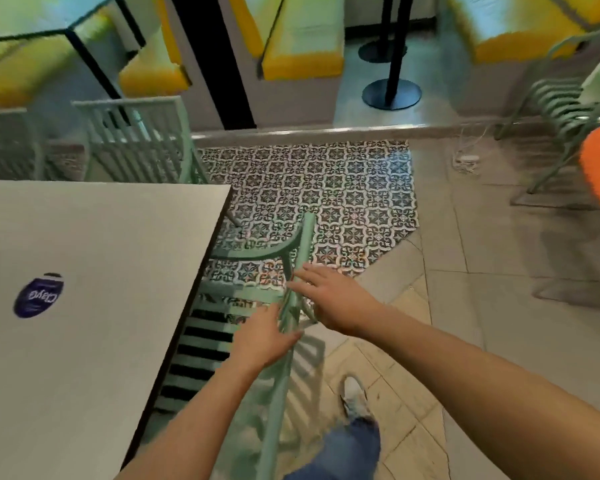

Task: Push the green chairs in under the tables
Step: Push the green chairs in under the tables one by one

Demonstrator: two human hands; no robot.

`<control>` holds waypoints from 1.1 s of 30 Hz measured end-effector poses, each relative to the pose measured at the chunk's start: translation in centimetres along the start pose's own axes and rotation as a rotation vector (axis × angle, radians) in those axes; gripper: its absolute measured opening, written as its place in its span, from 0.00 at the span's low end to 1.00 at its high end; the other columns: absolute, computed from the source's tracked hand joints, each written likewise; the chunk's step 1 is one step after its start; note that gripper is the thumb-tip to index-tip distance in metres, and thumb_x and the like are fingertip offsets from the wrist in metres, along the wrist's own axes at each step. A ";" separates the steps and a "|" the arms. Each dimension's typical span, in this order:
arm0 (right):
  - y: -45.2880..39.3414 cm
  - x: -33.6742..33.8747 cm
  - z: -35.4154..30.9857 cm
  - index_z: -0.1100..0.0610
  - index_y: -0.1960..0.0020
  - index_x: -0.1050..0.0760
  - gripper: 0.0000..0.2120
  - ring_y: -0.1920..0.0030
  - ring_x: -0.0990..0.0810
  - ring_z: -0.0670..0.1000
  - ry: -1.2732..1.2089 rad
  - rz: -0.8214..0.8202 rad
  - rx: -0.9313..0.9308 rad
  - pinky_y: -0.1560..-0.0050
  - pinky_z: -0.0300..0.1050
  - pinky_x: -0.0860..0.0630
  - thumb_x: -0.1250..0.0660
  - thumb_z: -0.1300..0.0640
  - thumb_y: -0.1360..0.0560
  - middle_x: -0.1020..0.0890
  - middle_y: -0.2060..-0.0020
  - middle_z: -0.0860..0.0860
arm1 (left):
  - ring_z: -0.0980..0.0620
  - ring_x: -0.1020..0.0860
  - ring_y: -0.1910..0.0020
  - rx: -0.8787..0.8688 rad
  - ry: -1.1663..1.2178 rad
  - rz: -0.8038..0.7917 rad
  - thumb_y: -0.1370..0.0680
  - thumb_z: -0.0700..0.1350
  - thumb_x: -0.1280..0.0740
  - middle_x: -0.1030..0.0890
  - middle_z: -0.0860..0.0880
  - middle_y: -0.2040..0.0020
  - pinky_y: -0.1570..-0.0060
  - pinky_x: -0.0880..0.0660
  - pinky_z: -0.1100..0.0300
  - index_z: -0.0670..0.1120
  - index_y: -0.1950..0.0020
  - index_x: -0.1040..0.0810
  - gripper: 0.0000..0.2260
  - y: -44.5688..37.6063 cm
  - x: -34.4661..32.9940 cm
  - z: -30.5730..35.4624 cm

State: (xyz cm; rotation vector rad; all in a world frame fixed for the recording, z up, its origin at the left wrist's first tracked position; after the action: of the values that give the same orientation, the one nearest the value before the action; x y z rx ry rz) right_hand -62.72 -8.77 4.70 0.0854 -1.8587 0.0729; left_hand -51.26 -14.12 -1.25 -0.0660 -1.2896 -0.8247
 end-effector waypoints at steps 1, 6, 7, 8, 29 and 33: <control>-1.5 -0.6 0.8 0.55 0.26 0.36 0.30 0.25 0.41 0.57 -0.005 -0.038 0.050 0.25 0.52 0.47 0.34 0.63 0.27 0.35 0.26 0.57 | 0.49 0.24 0.40 0.021 0.045 -0.004 0.28 0.65 0.34 0.24 0.50 0.36 0.46 0.26 0.54 0.52 0.31 0.31 0.30 -1.2 -0.4 -0.3; -7.4 -2.6 2.2 0.52 0.24 0.40 0.34 0.24 0.45 0.55 0.048 -0.215 0.294 0.24 0.52 0.51 0.30 0.55 0.27 0.39 0.25 0.54 | 0.50 0.25 0.38 0.160 0.092 -0.022 0.30 0.67 0.34 0.25 0.51 0.35 0.45 0.25 0.54 0.53 0.31 0.31 0.32 -3.6 -0.1 -1.0; -8.2 -3.1 2.0 0.52 0.24 0.40 0.34 0.23 0.46 0.55 0.056 -0.265 0.340 0.24 0.53 0.51 0.30 0.55 0.27 0.40 0.24 0.54 | 0.49 0.24 0.40 0.204 0.080 -0.024 0.32 0.69 0.35 0.24 0.51 0.36 0.46 0.24 0.53 0.53 0.32 0.31 0.33 -3.7 0.0 -1.5; -8.7 -3.4 1.9 0.52 0.24 0.41 0.35 0.23 0.47 0.55 0.058 -0.313 0.382 0.24 0.53 0.52 0.31 0.55 0.27 0.40 0.24 0.55 | 0.49 0.24 0.40 0.236 0.062 -0.041 0.32 0.69 0.35 0.24 0.51 0.36 0.47 0.24 0.52 0.53 0.32 0.31 0.33 -3.8 0.2 -1.6; -11.8 -7.2 7.8 0.49 0.28 0.38 0.26 0.32 0.32 0.54 0.339 -0.542 0.802 0.28 0.57 0.45 0.54 0.38 0.20 0.28 0.34 0.49 | 0.50 0.22 0.49 1.079 0.264 0.165 0.32 0.77 0.56 0.21 0.52 0.47 0.54 0.26 0.55 0.56 0.40 0.28 0.36 14.3 -9.9 -3.4; -12.0 -7.3 7.8 0.48 0.40 0.33 0.20 0.40 0.28 0.52 0.372 -0.519 0.795 0.37 0.55 0.34 0.54 0.37 0.21 0.24 0.41 0.47 | 0.49 0.22 0.53 1.081 0.146 0.183 0.24 0.69 0.48 0.20 0.52 0.52 0.59 0.29 0.55 0.55 0.46 0.28 0.22 14.7 -9.5 -3.2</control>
State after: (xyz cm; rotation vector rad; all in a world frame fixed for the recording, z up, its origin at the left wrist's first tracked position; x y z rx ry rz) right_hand -66.93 -21.26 -4.42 1.0251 -1.2943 0.4319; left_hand -40.60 -0.31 -4.72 0.7115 -1.4154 0.0942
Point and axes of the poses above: each hand's wrist, its own y-axis away from the middle knuckle, its own x-axis out of the back of the hand, z = x × y, the point moved 8 cm from there along -y, towards the middle knuckle
